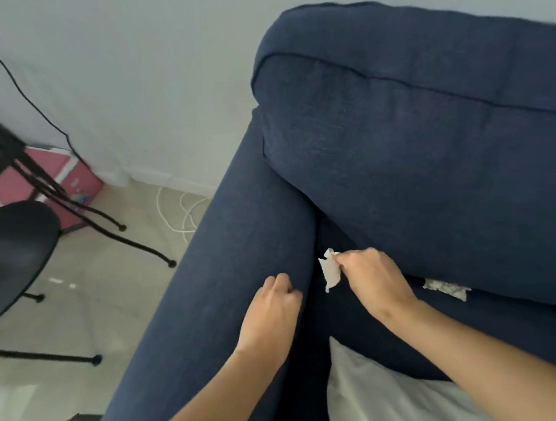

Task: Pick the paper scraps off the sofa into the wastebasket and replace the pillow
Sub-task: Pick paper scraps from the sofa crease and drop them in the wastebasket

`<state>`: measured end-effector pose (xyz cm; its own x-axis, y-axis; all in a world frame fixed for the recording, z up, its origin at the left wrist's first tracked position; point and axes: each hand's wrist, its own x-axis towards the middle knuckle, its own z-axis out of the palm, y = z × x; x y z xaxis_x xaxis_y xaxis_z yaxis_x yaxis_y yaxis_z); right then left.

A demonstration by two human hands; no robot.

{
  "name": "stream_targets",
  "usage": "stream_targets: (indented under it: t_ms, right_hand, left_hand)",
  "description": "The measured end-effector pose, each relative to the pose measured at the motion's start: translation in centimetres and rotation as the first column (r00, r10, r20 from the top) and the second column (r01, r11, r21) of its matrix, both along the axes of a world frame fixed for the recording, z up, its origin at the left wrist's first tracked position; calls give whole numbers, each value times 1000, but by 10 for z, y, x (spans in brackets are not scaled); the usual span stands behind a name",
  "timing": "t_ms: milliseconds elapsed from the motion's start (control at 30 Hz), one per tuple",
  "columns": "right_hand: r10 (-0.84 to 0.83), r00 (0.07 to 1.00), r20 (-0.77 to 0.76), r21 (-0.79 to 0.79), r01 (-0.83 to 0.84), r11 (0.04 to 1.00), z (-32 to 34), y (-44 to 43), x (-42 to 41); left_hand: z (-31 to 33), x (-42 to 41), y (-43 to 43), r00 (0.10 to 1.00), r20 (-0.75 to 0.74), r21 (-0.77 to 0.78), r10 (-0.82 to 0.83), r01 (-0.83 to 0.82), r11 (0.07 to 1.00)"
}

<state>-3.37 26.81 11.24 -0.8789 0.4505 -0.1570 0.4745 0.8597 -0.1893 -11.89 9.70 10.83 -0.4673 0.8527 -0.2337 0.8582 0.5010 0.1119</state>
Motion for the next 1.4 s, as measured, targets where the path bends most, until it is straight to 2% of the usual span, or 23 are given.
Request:
stream_targets:
  t_ms: [167, 300, 533, 633, 767, 933, 1100, 1233, 1400]
  right_hand:
    - [71, 991, -109, -11, -73, 997, 37, -78, -34]
    - [131, 971, -198, -36, -141, 989, 48, -165, -70]
    - [332, 915, -230, -173, -374, 911, 51, -345, -115]
    - [382, 911, -158, -230, -410, 883, 30, -415, -122]
    - [408, 913, -18, -287, -396, 872, -21, -486, -125]
    - [374, 917, 139, -351, -307, 884, -92, -541, -126]
    - [344, 904, 253, -335, -251, 908, -138, -571, -121]
    - [320, 908, 269, -318, -230, 920, -162, -584, -124]
    - [278, 913, 300, -391, -148, 908, -186, -589, -127]
  left_hand:
    - [32, -36, -95, 967, 88, 305, 240, -255, 918]
    - [46, -62, -202, 909, 184, 380, 374, -417, 826]
    - [8, -72, -394, 703, 260, 289, 662, -711, 642]
    - [-19, -63, -455, 598, 279, 204, 751, -801, 562]
    - [-58, -54, -512, 452, 342, 121, 824, -890, 439]
    - [-108, -39, -557, 321, 387, 28, 864, -941, 337]
    - [-149, -33, -577, 247, 469, -18, 848, -957, 289]
    - [-178, -33, -585, 256, 499, -121, 828, -925, 360]
    - [-190, -32, -593, 289, 517, -119, 806, -908, 402]
